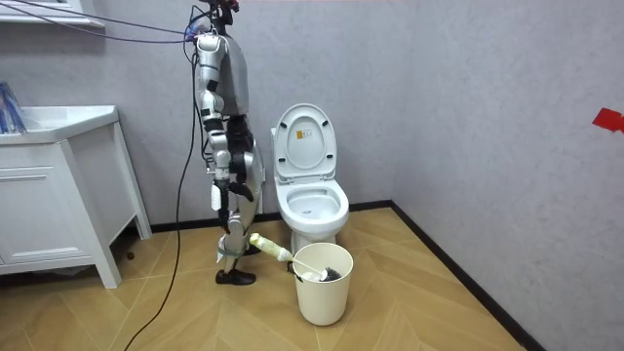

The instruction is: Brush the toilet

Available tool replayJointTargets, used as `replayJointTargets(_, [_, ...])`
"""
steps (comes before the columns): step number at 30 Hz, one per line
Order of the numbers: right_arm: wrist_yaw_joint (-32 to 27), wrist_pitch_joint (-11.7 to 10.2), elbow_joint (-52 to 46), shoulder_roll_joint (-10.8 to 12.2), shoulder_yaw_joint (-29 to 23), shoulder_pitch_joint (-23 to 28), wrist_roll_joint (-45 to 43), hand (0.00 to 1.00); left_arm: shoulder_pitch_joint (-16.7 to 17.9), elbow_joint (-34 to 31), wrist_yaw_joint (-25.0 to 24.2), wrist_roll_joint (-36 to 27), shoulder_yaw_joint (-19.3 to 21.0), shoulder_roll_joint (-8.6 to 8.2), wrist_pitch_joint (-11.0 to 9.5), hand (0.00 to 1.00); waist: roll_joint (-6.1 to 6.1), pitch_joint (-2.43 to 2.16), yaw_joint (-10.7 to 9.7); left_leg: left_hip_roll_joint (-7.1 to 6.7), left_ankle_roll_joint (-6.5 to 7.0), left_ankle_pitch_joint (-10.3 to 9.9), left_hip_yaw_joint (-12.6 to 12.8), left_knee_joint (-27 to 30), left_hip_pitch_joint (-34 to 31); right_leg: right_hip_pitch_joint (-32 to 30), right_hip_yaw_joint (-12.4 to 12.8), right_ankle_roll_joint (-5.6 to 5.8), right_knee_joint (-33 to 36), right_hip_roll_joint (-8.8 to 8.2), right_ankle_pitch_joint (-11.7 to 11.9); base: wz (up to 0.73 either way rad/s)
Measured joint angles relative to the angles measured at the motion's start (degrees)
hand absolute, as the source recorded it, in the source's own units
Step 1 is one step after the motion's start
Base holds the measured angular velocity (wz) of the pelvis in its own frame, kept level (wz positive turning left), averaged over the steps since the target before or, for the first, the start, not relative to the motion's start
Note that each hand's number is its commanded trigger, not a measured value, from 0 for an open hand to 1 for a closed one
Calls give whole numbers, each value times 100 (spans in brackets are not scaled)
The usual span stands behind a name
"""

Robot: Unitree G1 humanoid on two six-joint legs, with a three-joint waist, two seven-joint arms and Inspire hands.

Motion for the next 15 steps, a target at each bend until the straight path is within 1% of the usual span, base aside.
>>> replayJointTargets(2, [-96, -54, -365, -28, 39, -32, -33, 0, 18, -2, 12, -120, -15, 21, -21, 0, 7, -2, 47, 9, 0, 0, 42, 10, -40, -72, 70, -4, 27, 12, 3, -12])
replayJointTargets(3, [-173, -69, -582, -47, 39, -131, -176, 0, 18, -1, 41, -203, -20, 46, -44, 0, -17, -17, 38, 21, 0, 0, 79, 13, -56, -97, 93, -11, 27, 21, 12, -12])
replayJointTargets(5, [-230, -136, -823, -82, 57, -278, -547, 0, 32, 0, 61, -210, -22, 108, -58, 0, -24, -11, 15, 26, 0, 0, 87, 57, -93, -98, 94, -16, 17, 25, 15, -1])
replayJointTargets(7, [-282, -263, -947, -150, 66, -509, -1006, 0, 5, -7, 66, -141, -19, 202, -150, 0, -58, -25, 29, 30, 0, 0, 87, 80, -162, -146, 67, -22, 20, 31, 18, 7])
replayJointTargets(8, [-305, -294, -968, -168, 74, -577, -1142, 0, -26, -7, 67, -99, -19, 220, -173, 0, -60, -28, 39, 31, 0, 0, 88, 84, -196, -177, 66, -23, 22, 32, 19, 4])
replayJointTargets(10, [-396, -377, -1071, -229, 204, -712, -1559, 0, -104, -7, 72, 9, -19, 248, -223, 0, -48, -37, 90, 40, -1, 1, 87, 93, -299, -275, 46, -28, 28, 37, 41, 0])
replayJointTargets(11, [-446, -390, -1156, -277, 339, -768, -1790, 0, -173, -6, 77, 4, -39, 264, -254, 0, -74, -52, 173, 45, -1, 1, 88, 104, -370, -352, 38, -28, 42, 39, 54, 0])
replayJointTargets(12, [-477, -404, -1272, -297, 458, -818, -1998, 0, -236, -5, 80, -4, -85, 294, -281, 0, -58, -63, 192, 50, 0, 1, 79, 151, -465, -417, 12, -28, 87, 37, 72, 9])
replayJointTargets(13, [-481, -441, -1273, -300, 541, -922, -2161, 0, -361, -5, 79, 0, -185, 352, -282, 0, -51, -63, 180, 58, 0, 1, -8, 244, -588, -497, -29, -37, 131, 38, 100, 14])
replayJointTargets(15, [-512, -476, -1266, -306, 720, -1064, -2323, 0, -496, -5, 82, -6, -284, 422, -293, 0, -74, -51, 230, 78, 0, 1, -2, 300, -751, -662, -46, -42, 223, 43, 107, 11])
